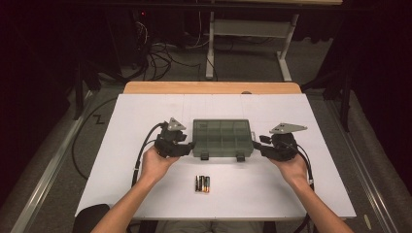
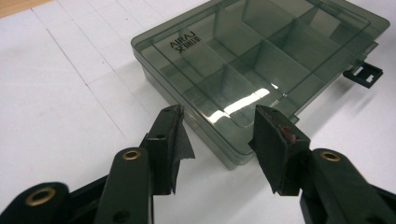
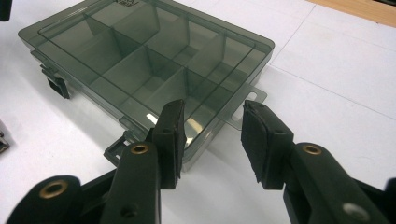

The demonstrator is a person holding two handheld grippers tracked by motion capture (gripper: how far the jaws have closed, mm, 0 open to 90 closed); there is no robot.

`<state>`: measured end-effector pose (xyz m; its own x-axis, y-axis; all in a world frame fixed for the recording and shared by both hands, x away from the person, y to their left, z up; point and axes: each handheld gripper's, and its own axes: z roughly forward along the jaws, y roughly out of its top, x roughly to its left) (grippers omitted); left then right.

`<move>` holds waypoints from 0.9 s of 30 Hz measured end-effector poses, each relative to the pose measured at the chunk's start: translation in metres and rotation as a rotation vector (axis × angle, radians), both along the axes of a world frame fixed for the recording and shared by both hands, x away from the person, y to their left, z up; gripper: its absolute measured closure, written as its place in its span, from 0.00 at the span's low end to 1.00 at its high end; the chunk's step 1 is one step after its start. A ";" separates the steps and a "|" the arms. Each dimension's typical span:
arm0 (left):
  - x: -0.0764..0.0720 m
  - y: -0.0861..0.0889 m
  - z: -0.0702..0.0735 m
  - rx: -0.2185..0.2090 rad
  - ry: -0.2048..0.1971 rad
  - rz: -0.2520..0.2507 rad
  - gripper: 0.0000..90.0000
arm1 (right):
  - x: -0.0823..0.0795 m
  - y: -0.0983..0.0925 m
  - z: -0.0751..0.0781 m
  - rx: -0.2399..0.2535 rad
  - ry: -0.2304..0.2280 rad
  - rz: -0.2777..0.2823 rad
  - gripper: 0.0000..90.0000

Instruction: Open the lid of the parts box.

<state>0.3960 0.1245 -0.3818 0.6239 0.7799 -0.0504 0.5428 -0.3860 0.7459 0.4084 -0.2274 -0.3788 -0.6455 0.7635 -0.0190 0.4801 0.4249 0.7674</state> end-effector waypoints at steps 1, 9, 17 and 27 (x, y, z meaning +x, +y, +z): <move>0.000 0.000 0.000 0.004 0.011 -0.006 0.57 | 0.001 0.000 0.001 -0.004 0.013 0.005 0.70; 0.000 0.002 0.005 0.057 0.074 -0.023 0.56 | 0.004 0.002 0.004 -0.042 0.062 0.039 0.80; 0.002 -0.004 0.009 0.101 0.129 -0.091 0.63 | 0.006 0.004 0.006 -0.110 0.128 0.060 0.96; 0.005 -0.011 0.000 0.180 0.219 -0.104 0.76 | 0.009 0.003 0.002 -0.151 0.179 0.075 1.00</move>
<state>0.4012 0.1139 -0.3821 0.6902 0.7212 -0.0594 0.6342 -0.5633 0.5296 0.4169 -0.2243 -0.3771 -0.7039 0.7102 -0.0094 0.5653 0.5682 0.5980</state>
